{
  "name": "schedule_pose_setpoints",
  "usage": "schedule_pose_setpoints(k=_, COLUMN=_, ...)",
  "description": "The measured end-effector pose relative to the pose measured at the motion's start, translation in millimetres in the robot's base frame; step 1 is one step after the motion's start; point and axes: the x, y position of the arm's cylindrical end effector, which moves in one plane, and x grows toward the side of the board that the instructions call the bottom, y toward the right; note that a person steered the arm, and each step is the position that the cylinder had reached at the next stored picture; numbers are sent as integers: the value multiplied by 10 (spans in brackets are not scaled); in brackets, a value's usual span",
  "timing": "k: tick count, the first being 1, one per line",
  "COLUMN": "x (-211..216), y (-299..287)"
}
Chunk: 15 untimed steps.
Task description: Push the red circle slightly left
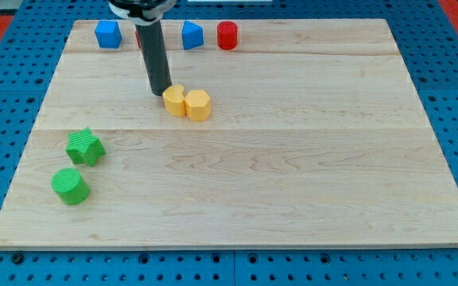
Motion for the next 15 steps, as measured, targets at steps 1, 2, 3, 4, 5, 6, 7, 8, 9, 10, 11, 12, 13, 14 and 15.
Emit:
schedule_pose_setpoints(k=1, x=38, y=34)
schedule_pose_setpoints(k=2, x=-180, y=-168)
schedule_pose_setpoints(k=3, x=-567, y=-293)
schedule_pose_setpoints(k=4, x=-633, y=-257)
schedule_pose_setpoints(k=5, x=-716, y=-254)
schedule_pose_setpoints(k=6, x=-856, y=-259)
schedule_pose_setpoints(k=7, x=-949, y=-261)
schedule_pose_setpoints(k=8, x=-794, y=-326)
schedule_pose_setpoints(k=9, x=-750, y=-374)
schedule_pose_setpoints(k=10, x=-697, y=68)
schedule_pose_setpoints(k=11, x=-697, y=792)
schedule_pose_setpoints(k=12, x=-923, y=1240)
schedule_pose_setpoints(k=13, x=-1296, y=1506)
schedule_pose_setpoints(k=14, x=-1605, y=1527)
schedule_pose_setpoints(k=15, x=-1752, y=1527)
